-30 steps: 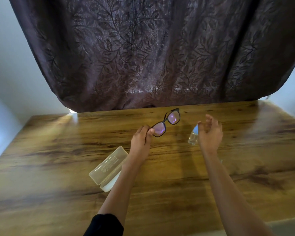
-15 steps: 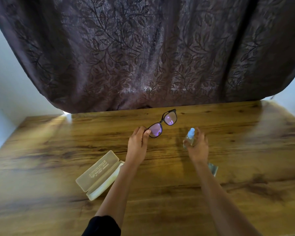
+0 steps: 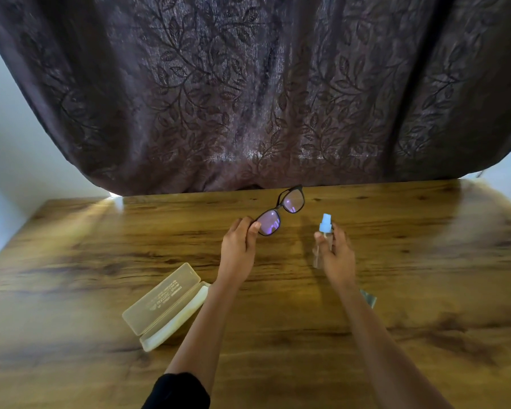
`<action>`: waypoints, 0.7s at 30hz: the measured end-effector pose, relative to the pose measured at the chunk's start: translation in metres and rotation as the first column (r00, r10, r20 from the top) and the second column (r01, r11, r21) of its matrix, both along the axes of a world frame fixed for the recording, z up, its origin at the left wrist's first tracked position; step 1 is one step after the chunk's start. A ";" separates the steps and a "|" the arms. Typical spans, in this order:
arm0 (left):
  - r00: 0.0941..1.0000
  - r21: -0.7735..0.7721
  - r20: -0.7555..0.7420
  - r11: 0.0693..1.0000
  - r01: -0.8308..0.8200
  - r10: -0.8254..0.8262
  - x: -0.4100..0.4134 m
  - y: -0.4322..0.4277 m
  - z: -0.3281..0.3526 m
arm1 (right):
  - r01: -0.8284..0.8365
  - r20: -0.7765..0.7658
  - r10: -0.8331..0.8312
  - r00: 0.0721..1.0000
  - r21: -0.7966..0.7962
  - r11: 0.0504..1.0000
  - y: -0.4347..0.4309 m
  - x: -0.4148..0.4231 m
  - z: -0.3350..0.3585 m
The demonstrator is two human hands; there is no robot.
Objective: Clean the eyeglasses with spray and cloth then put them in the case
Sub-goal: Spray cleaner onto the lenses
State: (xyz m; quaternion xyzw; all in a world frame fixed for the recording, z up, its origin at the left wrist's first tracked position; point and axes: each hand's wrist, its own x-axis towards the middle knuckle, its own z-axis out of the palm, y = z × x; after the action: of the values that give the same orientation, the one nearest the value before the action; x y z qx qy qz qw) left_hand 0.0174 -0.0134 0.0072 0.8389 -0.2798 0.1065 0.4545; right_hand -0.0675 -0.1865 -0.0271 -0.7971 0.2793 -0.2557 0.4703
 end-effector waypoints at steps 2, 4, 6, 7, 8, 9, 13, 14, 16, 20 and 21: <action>1.000 0.008 0.002 1.000 0.002 -0.002 -0.001 -0.002 0.001 | -0.047 0.082 0.041 0.996 0.069 0.997 0.003 -0.001 0.004; 1.000 0.019 -0.002 1.000 -0.005 0.005 -0.001 -0.003 0.001 | -0.094 0.145 0.079 0.986 0.096 0.991 0.005 -0.002 0.008; 1.000 0.027 -0.007 1.000 -0.012 0.012 -0.001 -0.004 0.001 | -0.173 0.197 0.156 0.968 0.074 0.982 0.010 -0.004 0.015; 1.000 0.029 -0.008 0.999 -0.014 0.014 -0.002 -0.004 0.001 | -0.209 0.216 0.194 0.957 0.052 0.977 0.012 -0.004 0.017; 1.000 0.028 -0.009 0.999 -0.016 0.016 -0.002 -0.004 0.001 | -0.240 0.223 0.226 0.948 0.041 0.970 0.014 -0.004 0.021; 1.000 0.026 -0.011 0.999 -0.019 0.019 -0.002 -0.005 0.001 | -0.256 0.217 0.244 0.945 0.029 0.966 0.015 -0.004 0.023; 0.999 0.027 0.000 0.999 -0.035 0.035 -0.002 -0.006 0.004 | -0.264 0.221 0.291 0.931 -0.145 0.954 0.022 -0.003 0.027; 0.999 0.023 0.000 0.999 -0.037 0.037 -0.003 -0.006 0.005 | -0.260 0.223 0.301 0.927 -0.196 0.945 0.024 -0.002 0.027; 0.999 0.015 -0.017 0.999 -0.042 0.042 -0.004 -0.007 0.008 | -0.249 0.214 0.307 0.927 -0.259 0.933 0.025 0.002 0.028; 0.997 0.002 -0.066 0.999 -0.051 0.051 -0.006 -0.011 0.012 | -0.219 0.083 0.265 0.961 -0.363 0.906 0.028 0.008 0.036; 0.996 0.001 -0.077 0.999 -0.053 0.053 -0.006 -0.012 0.012 | -0.220 0.042 0.255 0.966 -0.388 0.895 0.030 0.009 0.039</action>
State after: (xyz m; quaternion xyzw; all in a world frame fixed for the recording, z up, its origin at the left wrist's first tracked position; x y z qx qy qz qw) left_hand 0.0110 -0.0251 0.0192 0.8492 -0.2396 0.0862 0.4626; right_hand -0.0588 -0.1566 0.0119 -0.8885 0.1029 -0.2820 0.3471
